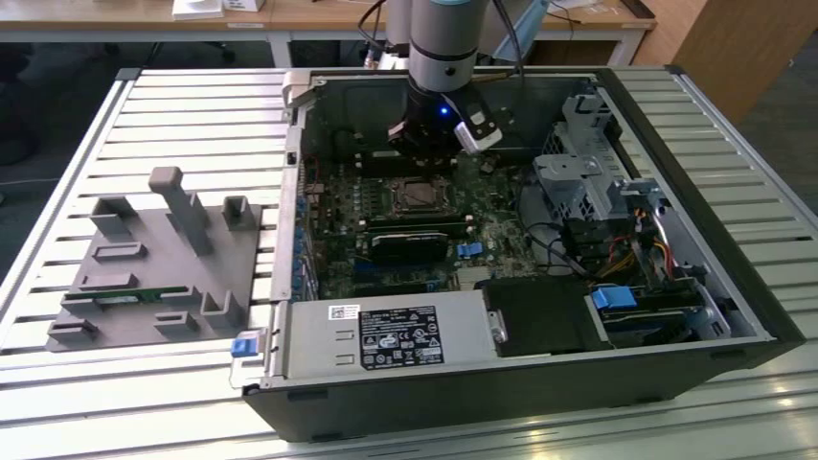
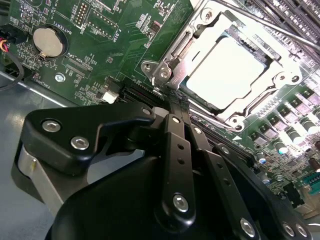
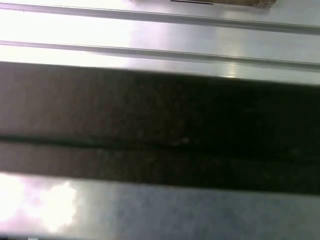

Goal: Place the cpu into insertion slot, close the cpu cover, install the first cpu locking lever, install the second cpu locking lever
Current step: 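Install the first cpu locking lever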

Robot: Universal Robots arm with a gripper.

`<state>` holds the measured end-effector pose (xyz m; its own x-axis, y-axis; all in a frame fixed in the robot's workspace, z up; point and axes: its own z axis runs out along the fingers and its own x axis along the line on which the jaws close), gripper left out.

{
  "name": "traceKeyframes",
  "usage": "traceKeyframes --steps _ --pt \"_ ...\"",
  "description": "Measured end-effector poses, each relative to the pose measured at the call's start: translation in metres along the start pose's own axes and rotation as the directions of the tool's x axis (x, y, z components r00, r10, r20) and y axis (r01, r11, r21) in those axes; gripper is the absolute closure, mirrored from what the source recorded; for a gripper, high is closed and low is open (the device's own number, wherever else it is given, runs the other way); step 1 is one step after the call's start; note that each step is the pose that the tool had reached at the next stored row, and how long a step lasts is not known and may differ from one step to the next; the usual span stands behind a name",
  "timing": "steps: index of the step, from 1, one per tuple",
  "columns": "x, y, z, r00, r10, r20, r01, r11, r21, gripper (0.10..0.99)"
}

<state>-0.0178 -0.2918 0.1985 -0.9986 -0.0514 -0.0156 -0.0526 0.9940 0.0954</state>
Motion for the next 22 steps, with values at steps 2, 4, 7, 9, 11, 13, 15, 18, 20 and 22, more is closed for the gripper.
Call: traceKeyframes --steps 2,4,7,9,11,13,15,18,20,22 --pt "-0.0001 0.0002 -0.0007 1.0 0.0 0.0005 0.0 1.0 0.0 0.98" --pt "0.0 0.0001 -0.0012 1.0 0.0 0.0001 0.0 1.0 0.0 0.98" --pt "0.0 0.0002 -0.0019 1.0 0.0 -0.0001 0.0 1.0 0.0 0.98" --pt "0.0 0.0002 -0.0022 1.0 0.0 0.0 0.0 1.0 0.0 0.98" --pt "-0.0001 0.0002 -0.0022 1.0 0.0 0.0001 0.0 1.0 0.0 0.98" --pt "0.0 0.0002 -0.0023 1.0 0.0 -0.0002 0.0 1.0 0.003 0.98" --pt "0.0 0.0001 -0.0023 1.0 0.0 -0.0005 0.0 1.0 0.006 0.98" --pt "0.0 0.0002 -0.0018 1.0 0.0 -0.0003 0.0 1.0 0.007 0.98" --pt "0.0 0.0001 -0.0012 1.0 0.0 -0.0006 0.0 1.0 0.01 0.98" --pt "0.0001 0.0 -0.0006 1.0 0.0 -0.0011 0.0 0.9999 0.014 0.98"
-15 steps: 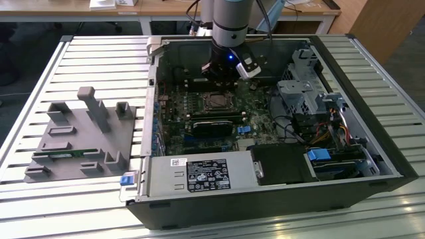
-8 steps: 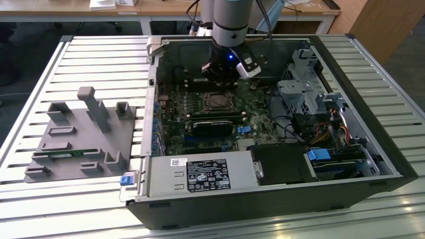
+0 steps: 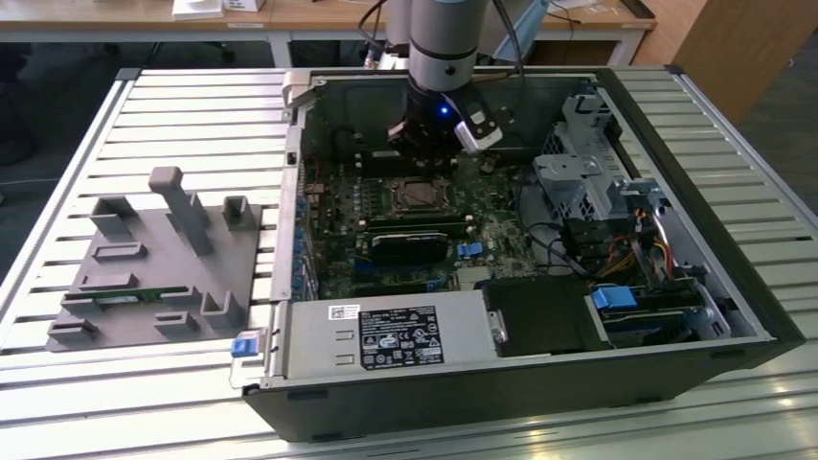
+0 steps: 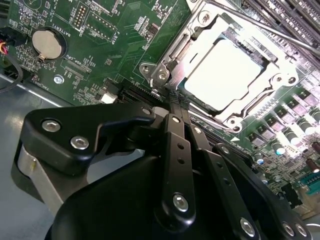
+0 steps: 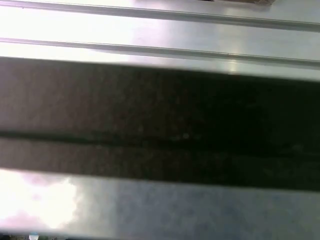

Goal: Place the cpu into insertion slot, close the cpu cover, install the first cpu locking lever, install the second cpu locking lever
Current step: 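Install the first cpu locking lever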

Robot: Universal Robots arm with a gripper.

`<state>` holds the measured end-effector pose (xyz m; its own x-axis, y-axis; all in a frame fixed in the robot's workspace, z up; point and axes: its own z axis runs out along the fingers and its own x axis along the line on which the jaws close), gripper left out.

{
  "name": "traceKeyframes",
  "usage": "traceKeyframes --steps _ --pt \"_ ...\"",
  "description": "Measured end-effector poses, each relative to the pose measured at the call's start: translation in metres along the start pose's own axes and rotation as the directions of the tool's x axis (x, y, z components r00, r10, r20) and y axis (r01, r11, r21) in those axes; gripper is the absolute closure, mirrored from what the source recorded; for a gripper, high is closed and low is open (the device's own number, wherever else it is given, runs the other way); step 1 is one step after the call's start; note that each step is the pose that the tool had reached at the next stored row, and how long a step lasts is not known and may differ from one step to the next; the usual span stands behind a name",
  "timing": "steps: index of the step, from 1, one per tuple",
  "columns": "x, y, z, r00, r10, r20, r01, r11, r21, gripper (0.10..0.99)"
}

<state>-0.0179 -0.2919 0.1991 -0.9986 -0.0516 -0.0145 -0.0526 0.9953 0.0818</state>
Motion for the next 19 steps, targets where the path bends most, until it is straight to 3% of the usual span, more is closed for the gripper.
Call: traceKeyframes --steps 5,19 --pt "0.0 -0.0001 0.0018 1.0 0.0 -0.0003 0.0 1.0 0.006 0.98" --pt "-0.0001 0.0003 -0.0012 1.0 0.0 -0.0002 0.0 1.0 0.007 0.98"
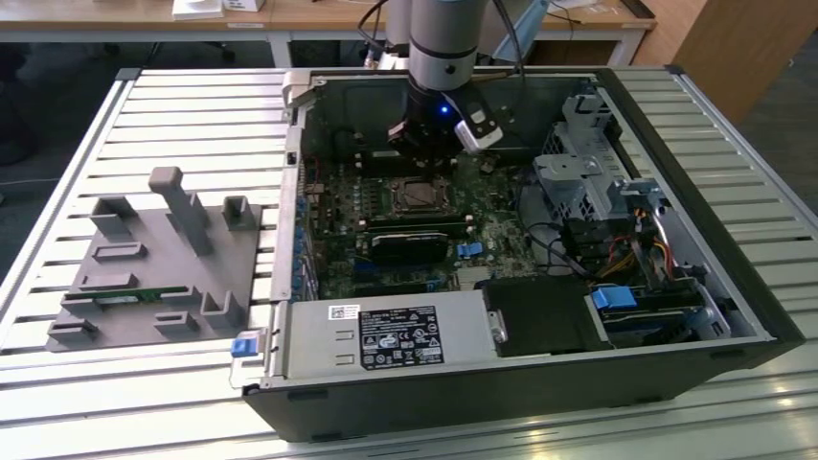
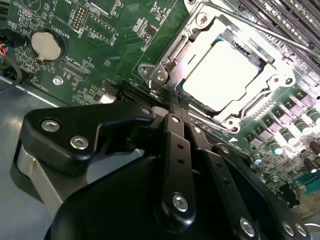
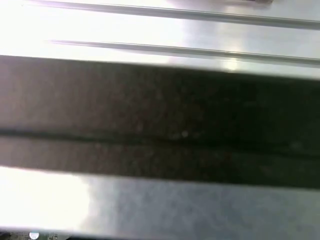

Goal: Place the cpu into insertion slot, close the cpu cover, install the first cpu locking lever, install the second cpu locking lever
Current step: 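Install the first cpu locking lever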

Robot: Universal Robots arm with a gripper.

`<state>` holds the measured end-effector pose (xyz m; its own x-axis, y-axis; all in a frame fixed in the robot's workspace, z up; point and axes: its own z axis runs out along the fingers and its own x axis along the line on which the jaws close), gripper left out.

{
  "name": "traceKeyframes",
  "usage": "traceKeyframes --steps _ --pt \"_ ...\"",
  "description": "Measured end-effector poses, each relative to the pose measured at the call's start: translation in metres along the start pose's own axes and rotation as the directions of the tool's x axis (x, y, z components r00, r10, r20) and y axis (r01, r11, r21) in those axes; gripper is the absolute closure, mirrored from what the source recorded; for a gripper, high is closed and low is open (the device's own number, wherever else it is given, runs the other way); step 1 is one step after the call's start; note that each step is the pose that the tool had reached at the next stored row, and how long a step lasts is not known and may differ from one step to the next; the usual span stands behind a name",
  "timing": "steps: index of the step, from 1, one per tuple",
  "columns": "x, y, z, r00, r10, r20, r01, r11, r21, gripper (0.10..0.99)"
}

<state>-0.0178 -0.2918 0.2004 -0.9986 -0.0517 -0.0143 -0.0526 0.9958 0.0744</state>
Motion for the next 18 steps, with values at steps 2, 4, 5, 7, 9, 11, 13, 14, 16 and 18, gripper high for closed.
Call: traceKeyframes --steps 2,4,5,7,9,11,13,14,16,18 --pt "0.0 0.0 -0.0005 1.0 0.0 0.0001 0.0 1.0 0.0 0.98" --pt "0.0 0.0001 -0.0007 1.0 0.0 -0.0003 0.0 1.0 0.009 0.98" --pt "-0.0001 0.0001 -0.0002 1.0 0.0 -0.0008 0.0 0.9998 0.017 0.98" --pt "-0.0002 0.0001 0.0003 1.0 0.0 -0.0013 0.0 0.9997 0.026 0.98" --pt "-0.0003 0.0001 0.0008 1.0 0.0 -0.0019 0.0 0.9994 0.034 0.98" --pt "-0.0004 0.0002 0.0016 1.0 0.0 -0.0022 0.0 0.9992 0.041 0.98" --pt "-0.0005 0.0007 0.0022 1.0 0.0 -0.0026 0.001 0.999 0.045 0.98" --pt "-0.0006 0.0011 0.0025 1.0 0.0 -0.0028 0.0 0.9989 0.046 0.98" --pt "-0.0008 0.0025 0.0034 1.0 0.0 -0.0027 0.001 0.9989 0.046 0.98" --pt "-0.001 0.0038 0.0047 1.0 0.0 -0.0025 0.001 0.999 0.045 0.98"
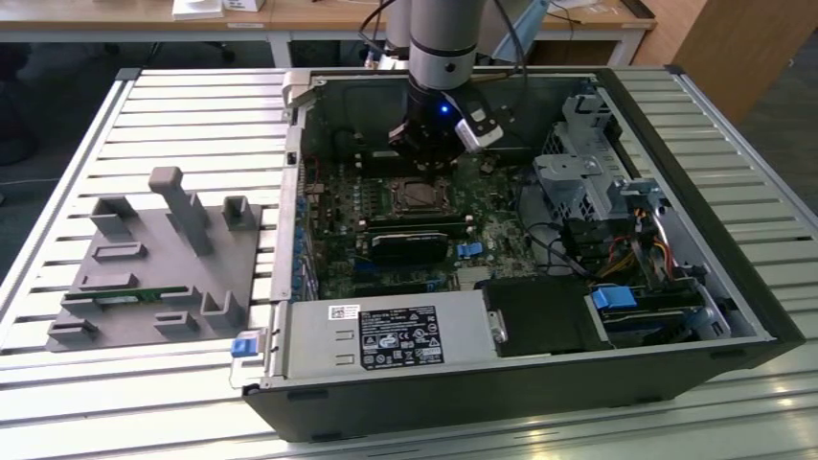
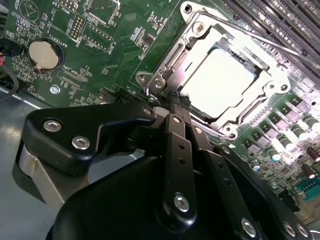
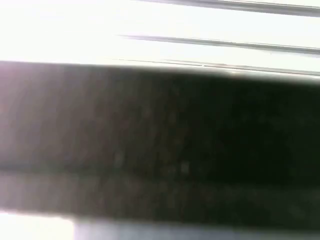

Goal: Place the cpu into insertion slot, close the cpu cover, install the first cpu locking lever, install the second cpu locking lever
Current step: 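Install the first cpu locking lever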

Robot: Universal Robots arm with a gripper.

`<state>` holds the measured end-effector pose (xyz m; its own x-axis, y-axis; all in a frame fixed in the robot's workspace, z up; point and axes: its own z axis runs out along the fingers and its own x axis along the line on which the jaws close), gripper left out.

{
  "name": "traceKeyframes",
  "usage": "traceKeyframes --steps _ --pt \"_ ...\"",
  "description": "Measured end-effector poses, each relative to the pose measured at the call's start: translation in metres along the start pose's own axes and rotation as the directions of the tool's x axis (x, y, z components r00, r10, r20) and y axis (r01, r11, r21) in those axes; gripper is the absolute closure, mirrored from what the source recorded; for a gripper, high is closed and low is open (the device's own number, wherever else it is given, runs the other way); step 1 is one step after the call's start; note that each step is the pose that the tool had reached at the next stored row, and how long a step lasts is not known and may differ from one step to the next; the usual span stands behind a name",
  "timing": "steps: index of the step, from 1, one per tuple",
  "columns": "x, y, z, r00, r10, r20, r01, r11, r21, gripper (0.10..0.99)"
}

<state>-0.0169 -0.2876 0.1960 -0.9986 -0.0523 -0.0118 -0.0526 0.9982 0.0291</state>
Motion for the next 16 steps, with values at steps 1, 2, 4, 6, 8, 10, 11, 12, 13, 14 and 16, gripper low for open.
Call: traceKeyframes --steps 1,2,4,6,8,10,11,12,13,14,16 --pt "0.0 0.0005 0.0003 1.0 0.0 -0.0001 0.0 1.0 0.0 0.98" --pt "0.0 0.0008 0.0003 1.0 0.0 -0.0001 0.0 1.0 0.0 0.98" --pt "-0.0001 0.0014 0.0003 1.0 0.0 0.0 0.0 1.0 -0.001 0.98" --pt "0.0 0.0014 0.0002 1.0 0.0 0.0001 0.0 1.0 -0.002 0.98" --pt "-0.0002 0.0018 -0.0012 1.0 0.0 0.001 0.0 1.0 -0.003 0.98" --pt "-0.0004 0.0022 -0.0049 1.0 0.0 0.0014 0.0 1.0 -0.004 0.98" --pt "-0.0003 0.0021 -0.0079 1.0 0.0 0.0007 0.0 1.0 -0.003 0.98" --pt "-0.0003 0.0021 -0.0106 1.0 0.0 0.0006 0.0 1.0 -0.003 0.98" --pt "-0.0003 0.0022 -0.0134 1.0 0.0 0.0004 0.0 1.0 -0.003 0.98" --pt "-0.0003 0.0022 -0.0158 1.0 0.0 0.0004 0.0 1.0 -0.003 0.98" --pt "-0.0004 0.0023 -0.0174 1.0 0.0 0.0004 0.0 1.0 -0.003 0.98"
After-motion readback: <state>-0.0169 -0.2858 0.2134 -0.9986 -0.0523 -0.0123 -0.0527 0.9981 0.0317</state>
